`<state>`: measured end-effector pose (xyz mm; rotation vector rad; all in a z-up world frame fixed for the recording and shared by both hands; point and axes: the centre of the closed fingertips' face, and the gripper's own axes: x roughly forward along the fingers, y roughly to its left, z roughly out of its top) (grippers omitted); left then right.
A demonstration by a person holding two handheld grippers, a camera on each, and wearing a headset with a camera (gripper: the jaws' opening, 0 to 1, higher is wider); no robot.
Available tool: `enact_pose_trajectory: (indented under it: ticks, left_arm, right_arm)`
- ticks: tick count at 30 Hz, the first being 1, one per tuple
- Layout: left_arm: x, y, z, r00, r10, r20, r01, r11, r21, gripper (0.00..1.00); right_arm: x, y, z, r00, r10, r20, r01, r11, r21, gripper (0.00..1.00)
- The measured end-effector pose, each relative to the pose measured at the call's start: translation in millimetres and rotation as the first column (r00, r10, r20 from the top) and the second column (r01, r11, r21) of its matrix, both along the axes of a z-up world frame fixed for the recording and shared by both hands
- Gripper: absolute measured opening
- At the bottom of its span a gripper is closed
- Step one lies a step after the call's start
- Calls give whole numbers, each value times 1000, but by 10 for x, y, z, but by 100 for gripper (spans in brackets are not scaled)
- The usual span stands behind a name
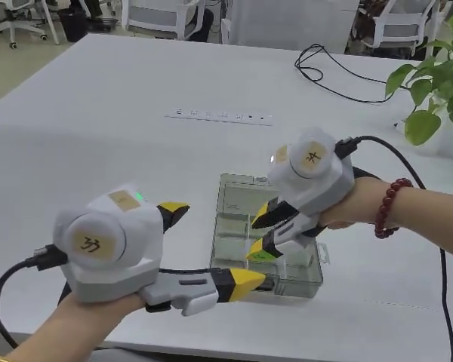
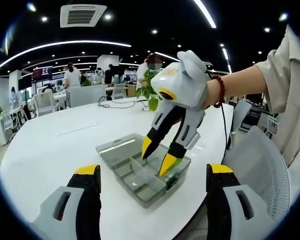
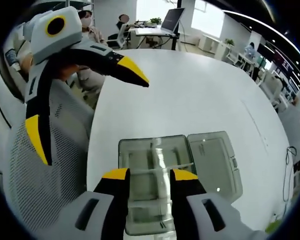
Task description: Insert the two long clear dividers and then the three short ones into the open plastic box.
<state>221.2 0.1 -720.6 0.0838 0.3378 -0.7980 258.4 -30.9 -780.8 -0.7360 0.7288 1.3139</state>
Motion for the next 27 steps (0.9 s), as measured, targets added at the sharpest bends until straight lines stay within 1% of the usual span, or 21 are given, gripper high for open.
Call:
enact_pose_trajectory:
  ticks: [2,5,7,10,14,17,21,27]
  left_arm:
    - [-7,-7,0,1000,-1,3,1,1000,2,89]
    - [-14,-13,-17,1000,0,-2,0,1000,10,89]
    - [-13,-13,-12,1000,3,3,-3,1000,13,90]
    - [-18,-27,-9,1000,4,1,-4,1000,9,90]
    - [-28,-41,-10,1000,1,5,-1,1000,13,91]
    - [-33,-64,-6,1000,-3,-2,3,1000,2,90]
    - [-35,-81,1,1000,-6,0,6,1000,13,90]
    - [-30,-94,14,1000,-4,1,4,1000,5,90]
  right_arm:
    - [-13,-68,17,1000,-2,4,2,1000,2,34]
    - [-25,-160,20,1000,-10,7,10,1000,2,35]
    - [-45,-228,15,1000,-17,4,17,1000,1,36]
    - [-65,-344,-2,1000,-25,5,25,1000,-3,38]
    - [-82,-488,-22,999,-41,5,41,999,-9,40]
    - [-73,-625,-47,998,-60,6,60,998,-22,42]
    - [-72,-791,-79,996,-85,-2,85,996,-30,43]
    - [-81,-1060,-176,994,-110,-12,109,992,-57,44]
